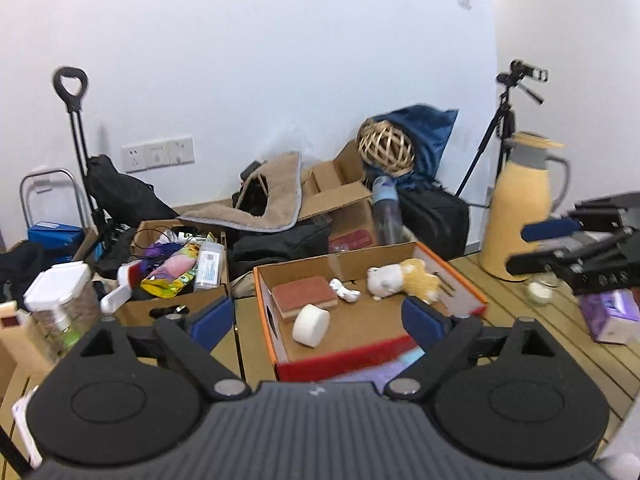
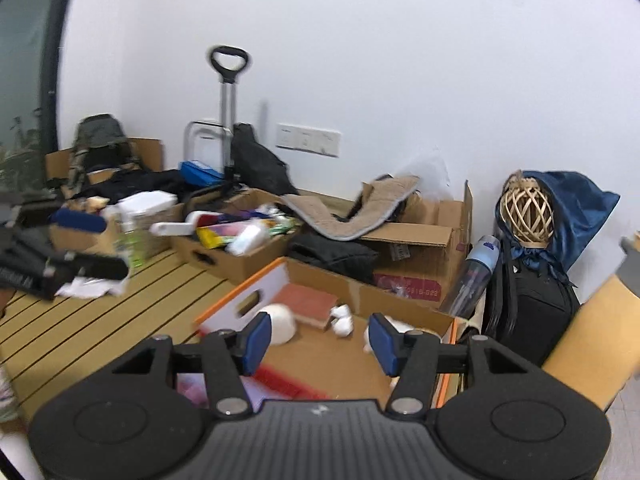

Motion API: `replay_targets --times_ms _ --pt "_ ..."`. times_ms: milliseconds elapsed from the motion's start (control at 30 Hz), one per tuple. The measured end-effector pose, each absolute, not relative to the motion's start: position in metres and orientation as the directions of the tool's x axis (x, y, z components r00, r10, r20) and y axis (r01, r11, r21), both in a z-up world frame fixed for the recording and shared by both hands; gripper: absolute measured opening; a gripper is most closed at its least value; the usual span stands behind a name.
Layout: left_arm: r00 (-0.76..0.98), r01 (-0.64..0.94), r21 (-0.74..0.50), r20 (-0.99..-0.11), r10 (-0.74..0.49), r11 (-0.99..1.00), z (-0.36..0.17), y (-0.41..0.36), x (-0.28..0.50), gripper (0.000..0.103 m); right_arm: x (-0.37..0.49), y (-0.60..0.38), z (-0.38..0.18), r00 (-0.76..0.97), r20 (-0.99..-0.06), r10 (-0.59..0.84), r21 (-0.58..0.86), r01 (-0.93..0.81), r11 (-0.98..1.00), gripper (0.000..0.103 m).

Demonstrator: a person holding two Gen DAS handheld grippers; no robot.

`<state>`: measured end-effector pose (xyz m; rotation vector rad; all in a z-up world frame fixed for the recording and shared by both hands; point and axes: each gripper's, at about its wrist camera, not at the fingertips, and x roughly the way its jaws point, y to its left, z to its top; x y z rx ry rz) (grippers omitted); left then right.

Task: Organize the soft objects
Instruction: 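Withdraw both grippers from the box back over the pile, then grasp the lavender fluffy towel with both grippers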

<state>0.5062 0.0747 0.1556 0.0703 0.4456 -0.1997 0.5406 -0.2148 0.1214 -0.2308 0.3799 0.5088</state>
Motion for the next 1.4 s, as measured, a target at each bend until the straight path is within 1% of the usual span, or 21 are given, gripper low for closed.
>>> replay_targets --times_ms 33,100,133,267,300,367,433,500,600,700,767,833,1067,1133,1200,1233,1267,1300,1367,1400 --pt "0.893 0.196 0.016 -0.416 -0.171 0.981 0.156 0.075 0.488 0.094 0.52 -0.22 0.121 0.808 -0.396 0.436 -0.12 -0.516 0.848 0.054" --pt "0.922 0.184 0.0 -0.348 -0.173 0.983 0.151 0.074 0.443 0.099 0.479 -0.23 0.114 0.814 -0.359 0.456 -0.111 -0.523 0.845 0.058" --pt "0.933 0.177 -0.012 -0.316 -0.172 0.984 0.146 0.073 0.421 0.099 0.458 -0.234 0.109 0.818 -0.34 0.465 -0.106 -0.524 0.845 0.059" --pt "0.953 0.167 -0.074 -0.242 -0.18 0.983 0.119 0.067 0.343 0.101 0.381 -0.25 0.079 0.831 -0.277 0.483 -0.062 -0.517 0.854 0.06" --pt "0.958 0.154 -0.071 -0.231 -0.167 0.985 0.111 0.064 0.326 0.102 0.363 -0.253 0.071 0.835 -0.264 0.483 -0.052 -0.512 0.857 0.062" --pt "0.97 0.121 -0.022 -0.209 -0.123 0.992 0.095 0.054 0.29 0.103 0.33 -0.258 0.053 0.853 -0.243 0.462 -0.031 -0.483 0.875 0.066" --pt "0.973 0.108 0.007 -0.207 -0.104 0.994 0.08 0.047 0.261 0.103 0.301 -0.261 0.034 0.871 -0.231 0.433 -0.014 -0.448 0.894 0.068" --pt "0.969 0.115 0.002 -0.218 -0.112 0.993 0.07 0.044 0.237 0.103 0.271 -0.262 0.018 0.885 -0.226 0.406 0.008 -0.415 0.91 0.069" --pt "0.962 0.144 -0.019 -0.234 -0.144 0.989 0.063 0.044 0.215 0.103 0.248 -0.267 0.0 0.872 -0.234 0.43 0.076 -0.424 0.902 0.07" --pt "0.964 0.148 0.009 -0.225 -0.143 0.989 0.064 0.041 0.208 0.103 0.244 -0.259 -0.008 0.871 -0.268 0.412 0.044 -0.417 0.908 0.07" --pt "0.967 0.149 0.0 -0.209 -0.146 0.989 0.066 0.041 0.205 0.103 0.244 -0.256 -0.008 0.877 -0.261 0.403 0.034 -0.409 0.912 0.07" --pt "0.966 0.152 -0.012 -0.211 -0.152 0.988 0.065 0.042 0.208 0.103 0.245 -0.255 -0.01 0.875 -0.26 0.409 0.04 -0.414 0.909 0.07" --pt "0.941 0.155 -0.049 -0.297 -0.162 0.987 0.041 0.041 0.236 0.103 0.271 -0.25 -0.028 0.861 -0.313 0.402 0.06 -0.404 0.913 0.069" --pt "0.929 0.157 -0.063 -0.328 -0.169 0.986 0.032 0.04 0.251 0.103 0.285 -0.251 -0.036 0.857 -0.337 0.39 0.079 -0.388 0.919 0.065" --pt "0.917 0.155 -0.086 -0.358 -0.175 0.984 0.022 0.039 0.27 0.103 0.301 -0.251 -0.043 0.852 -0.356 0.385 0.106 -0.372 0.922 0.058" --pt "0.911 0.153 -0.101 -0.37 -0.18 0.983 0.018 0.038 0.28 0.103 0.309 -0.25 -0.046 0.847 -0.36 0.39 0.12 -0.373 0.92 0.057" --pt "0.904 0.152 -0.123 -0.384 -0.188 0.981 0.014 0.037 0.293 0.103 0.318 -0.25 -0.049 0.841 -0.365 0.4 0.134 -0.378 0.916 0.052" --pt "0.894 0.155 -0.144 -0.4 -0.201 0.977 0.011 0.037 0.305 0.101 0.328 -0.248 -0.053 0.83 -0.374 0.413 0.15 -0.385 0.911 0.047" --pt "0.867 0.174 -0.183 -0.437 -0.239 0.967 0.003 0.033 0.335 0.09 0.352 -0.242 -0.061 0.803 -0.402 0.44 0.186 -0.399 0.898 0.04" --pt "0.856 0.181 -0.197 -0.451 -0.252 0.964 0.0 0.03 0.348 0.081 0.366 -0.238 -0.067 0.786 -0.419 0.454 0.202 -0.407 0.891 0.037"
